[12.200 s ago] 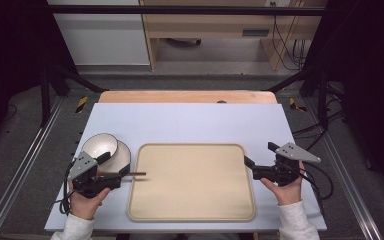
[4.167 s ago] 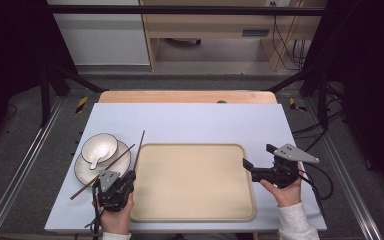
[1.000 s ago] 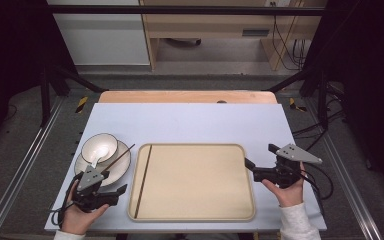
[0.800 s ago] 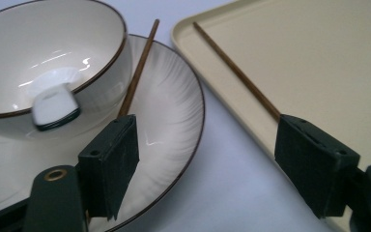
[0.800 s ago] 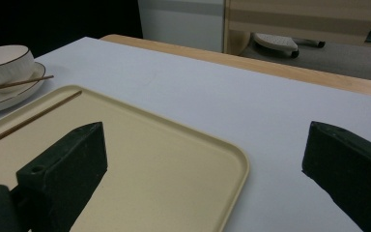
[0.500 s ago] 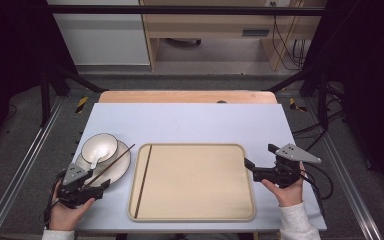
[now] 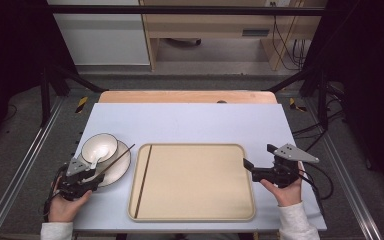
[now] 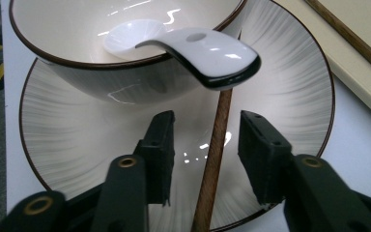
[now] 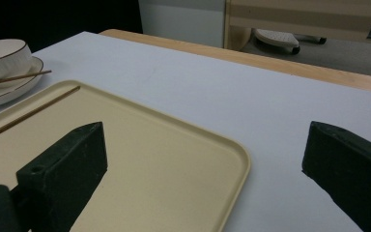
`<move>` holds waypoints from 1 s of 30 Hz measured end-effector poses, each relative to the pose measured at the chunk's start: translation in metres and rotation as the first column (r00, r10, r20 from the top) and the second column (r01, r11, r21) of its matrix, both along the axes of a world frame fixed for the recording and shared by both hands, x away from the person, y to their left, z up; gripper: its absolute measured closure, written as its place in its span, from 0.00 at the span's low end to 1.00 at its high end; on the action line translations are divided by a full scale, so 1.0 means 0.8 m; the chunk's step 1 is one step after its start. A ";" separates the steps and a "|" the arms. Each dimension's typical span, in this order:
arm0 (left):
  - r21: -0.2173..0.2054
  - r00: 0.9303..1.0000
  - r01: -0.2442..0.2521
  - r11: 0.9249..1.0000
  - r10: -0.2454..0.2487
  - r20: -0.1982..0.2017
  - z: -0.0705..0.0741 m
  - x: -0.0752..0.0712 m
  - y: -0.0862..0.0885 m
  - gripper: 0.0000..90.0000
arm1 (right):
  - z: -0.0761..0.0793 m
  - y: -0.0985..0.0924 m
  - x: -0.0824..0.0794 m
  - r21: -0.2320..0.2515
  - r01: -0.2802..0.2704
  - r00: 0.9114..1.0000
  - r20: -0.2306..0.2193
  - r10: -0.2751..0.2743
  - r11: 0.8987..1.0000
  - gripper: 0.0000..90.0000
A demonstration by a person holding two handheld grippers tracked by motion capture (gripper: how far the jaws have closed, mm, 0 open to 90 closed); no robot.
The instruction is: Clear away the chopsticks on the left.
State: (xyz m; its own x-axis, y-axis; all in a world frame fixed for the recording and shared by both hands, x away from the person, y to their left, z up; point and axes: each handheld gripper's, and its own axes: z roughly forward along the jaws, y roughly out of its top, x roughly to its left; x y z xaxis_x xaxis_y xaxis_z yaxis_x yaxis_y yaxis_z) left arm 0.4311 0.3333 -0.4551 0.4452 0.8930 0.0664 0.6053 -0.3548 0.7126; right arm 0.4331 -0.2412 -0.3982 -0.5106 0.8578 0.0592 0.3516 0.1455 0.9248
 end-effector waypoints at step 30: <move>-0.011 0.999 0.045 0.999 -0.045 -0.010 0.010 -0.007 -0.017 0.93 | 0.000 -0.001 0.000 -0.001 0.002 1.000 0.002 -0.002 1.000 0.03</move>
State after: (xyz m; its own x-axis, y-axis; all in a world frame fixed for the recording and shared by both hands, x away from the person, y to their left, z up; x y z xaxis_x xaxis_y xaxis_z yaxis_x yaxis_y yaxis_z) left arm 0.4255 0.3199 -0.4472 0.4859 0.8725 0.0525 0.5958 -0.3746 0.7104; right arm 0.4329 -0.2422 -0.3978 -0.5089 0.8589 0.0575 0.3498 0.1452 0.9255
